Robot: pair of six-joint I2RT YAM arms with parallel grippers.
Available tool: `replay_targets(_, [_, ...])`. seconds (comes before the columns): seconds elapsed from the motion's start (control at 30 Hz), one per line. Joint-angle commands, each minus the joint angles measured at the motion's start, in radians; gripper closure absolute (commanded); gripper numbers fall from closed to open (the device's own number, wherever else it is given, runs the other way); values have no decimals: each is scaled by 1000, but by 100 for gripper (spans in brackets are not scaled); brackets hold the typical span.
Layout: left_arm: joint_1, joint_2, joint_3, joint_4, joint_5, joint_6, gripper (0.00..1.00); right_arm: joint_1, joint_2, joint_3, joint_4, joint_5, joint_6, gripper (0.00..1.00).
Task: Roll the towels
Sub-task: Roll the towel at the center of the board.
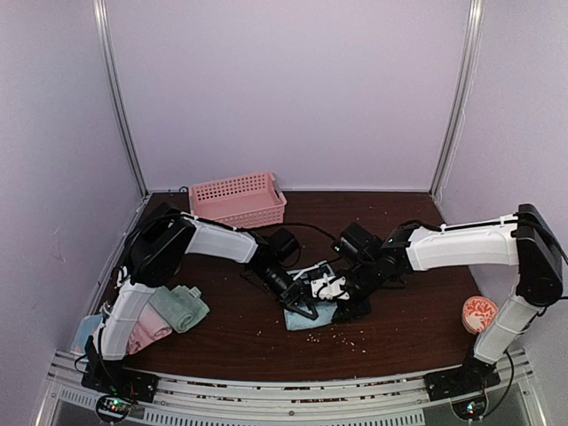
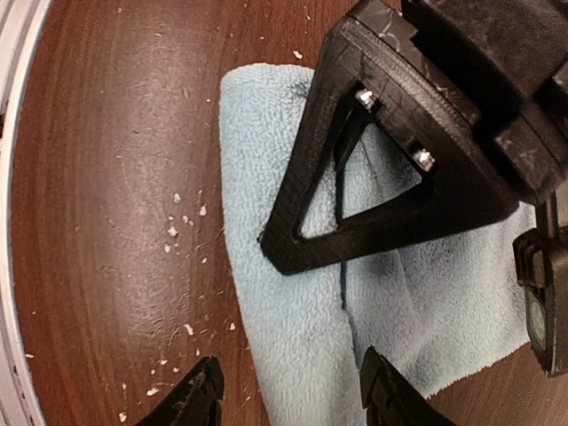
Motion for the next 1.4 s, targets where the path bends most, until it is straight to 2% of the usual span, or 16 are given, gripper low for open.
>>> replay_targets(0.0, [7,51,-26,-42,-61,-7,84,14,71,-27,88,73,-14,47])
replay_targets(0.1, [6,42,-27,-42,-91,1,82,15,120,-25,80,52,-51,59])
replay_targets(0.23, [10,-3,-35,-42,-192,23,74,14,169,-4,33,-2,-61,83])
replay_targets(0.33, [16,-66,-60,-22,-259,37,71,7,208,54,-66,-76,-70,90])
replay_targets(0.6, [47,-387,-224,150,-704,-104,64,-79,384,283,-498,-406,-168,93])
replay_targets(0.8, [45,-616,-362,288,-911,-88,63,-154,584,467,-743,-561,-217,92])
replay_targets(0.87, [45,-697,-438,358,-961,-79,63,-180,653,524,-772,-599,-168,93])
replay_targets(0.97, [38,-812,-551,494,-942,-26,63,-212,732,584,-772,-603,-93,93])
replay_targets(1.1, [16,-877,-621,564,-844,96,61,-240,826,666,-773,-584,-3,93])
replay_targets(1.23, [-107,-829,-588,475,-811,328,60,-243,864,698,-772,-576,33,93])
replay_targets(1.37, [-241,-699,-482,306,-921,518,60,-243,867,708,-773,-566,40,93])
